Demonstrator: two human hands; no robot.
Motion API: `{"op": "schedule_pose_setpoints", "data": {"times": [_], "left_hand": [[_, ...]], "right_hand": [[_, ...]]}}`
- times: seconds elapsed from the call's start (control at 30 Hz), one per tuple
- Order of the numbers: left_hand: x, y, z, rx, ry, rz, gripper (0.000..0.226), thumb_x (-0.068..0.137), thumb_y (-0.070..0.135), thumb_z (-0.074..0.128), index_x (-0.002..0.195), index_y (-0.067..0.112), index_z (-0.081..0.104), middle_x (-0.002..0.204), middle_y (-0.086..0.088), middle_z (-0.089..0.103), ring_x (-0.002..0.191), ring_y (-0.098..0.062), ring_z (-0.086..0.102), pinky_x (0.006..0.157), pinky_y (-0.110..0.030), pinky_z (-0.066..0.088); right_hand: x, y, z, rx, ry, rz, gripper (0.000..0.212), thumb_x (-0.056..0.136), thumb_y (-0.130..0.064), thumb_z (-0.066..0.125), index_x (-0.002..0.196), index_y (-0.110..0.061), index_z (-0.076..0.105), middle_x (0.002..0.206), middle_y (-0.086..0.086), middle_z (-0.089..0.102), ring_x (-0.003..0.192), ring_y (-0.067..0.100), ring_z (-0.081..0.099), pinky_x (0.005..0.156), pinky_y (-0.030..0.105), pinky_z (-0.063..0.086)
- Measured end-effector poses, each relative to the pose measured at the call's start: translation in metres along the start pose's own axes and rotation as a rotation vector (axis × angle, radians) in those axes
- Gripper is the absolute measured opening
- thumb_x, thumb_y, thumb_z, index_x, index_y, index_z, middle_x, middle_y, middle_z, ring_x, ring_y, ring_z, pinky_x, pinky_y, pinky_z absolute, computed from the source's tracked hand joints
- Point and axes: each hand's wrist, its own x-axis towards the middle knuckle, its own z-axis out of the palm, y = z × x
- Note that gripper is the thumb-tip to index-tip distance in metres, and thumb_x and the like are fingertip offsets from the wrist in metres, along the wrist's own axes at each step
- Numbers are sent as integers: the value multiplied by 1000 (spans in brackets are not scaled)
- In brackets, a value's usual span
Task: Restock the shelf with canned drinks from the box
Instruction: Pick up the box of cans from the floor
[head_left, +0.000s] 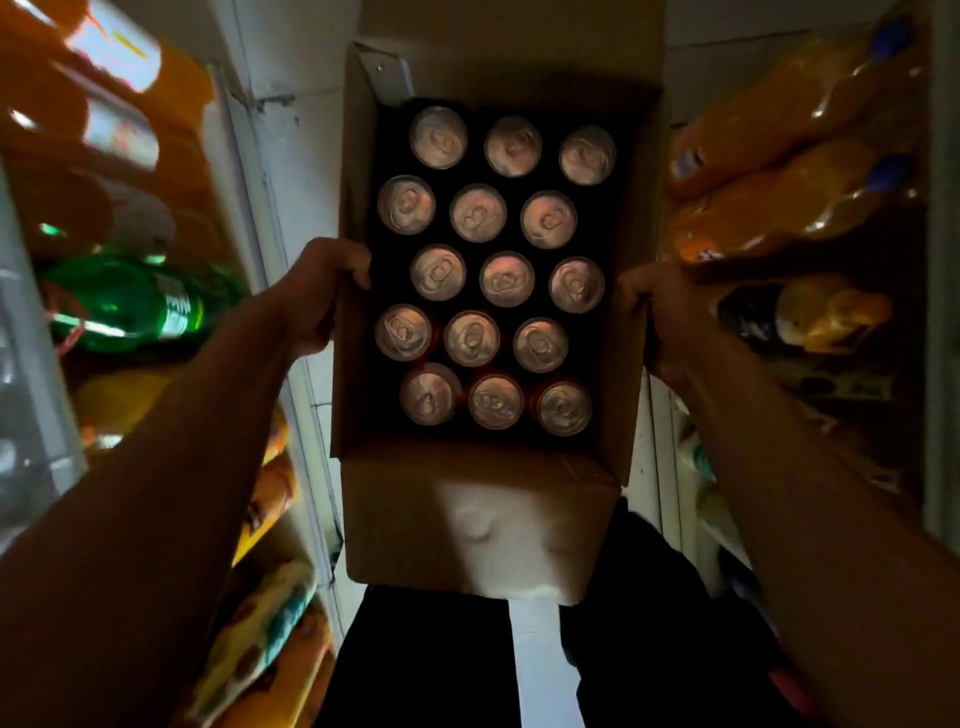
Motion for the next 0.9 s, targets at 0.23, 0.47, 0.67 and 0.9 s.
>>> {"op": "schedule_pose_setpoints", "data": {"times": [0.23, 0.47, 0.67, 0.9], "left_hand": [[-44, -130, 34, 42, 68, 22, 57, 19, 30, 66, 72, 15, 52, 72, -8, 41, 58, -24, 35, 57, -29, 19], [-115, -245, 86, 45, 69, 30, 40, 29, 26, 59, 67, 20, 48, 65, -3, 37, 53, -22, 32, 57, -30, 12], [-172, -353, 126, 87, 89, 118, 15, 50, 14, 54, 44, 20, 43, 44, 3, 36, 39, -14, 30, 56, -32, 10], [-227, -460, 155, 91, 65, 78, 23, 38, 22, 65, 54, 13, 51, 44, 2, 46, 35, -15, 42, 41, -15, 26]], "right_hand": [[-58, 116, -27, 106, -78, -6, 24, 68, -10, 38, 46, -19, 38, 46, -4, 40, 40, 15, 40, 43, 14, 31], [-122, 224, -62, 28, -47, 10, 13, 50, -21, 47, 54, -20, 35, 54, 0, 39, 48, 18, 38, 50, 25, 26], [-197, 341, -83, 1, 20, 45, 11, 49, -25, 48, 47, -23, 38, 53, -1, 41, 49, 17, 39, 53, 28, 26], [-259, 450, -97, 86, -24, 36, 22, 59, -20, 44, 39, -22, 35, 43, -6, 36, 36, 12, 36, 40, 17, 27]]}}
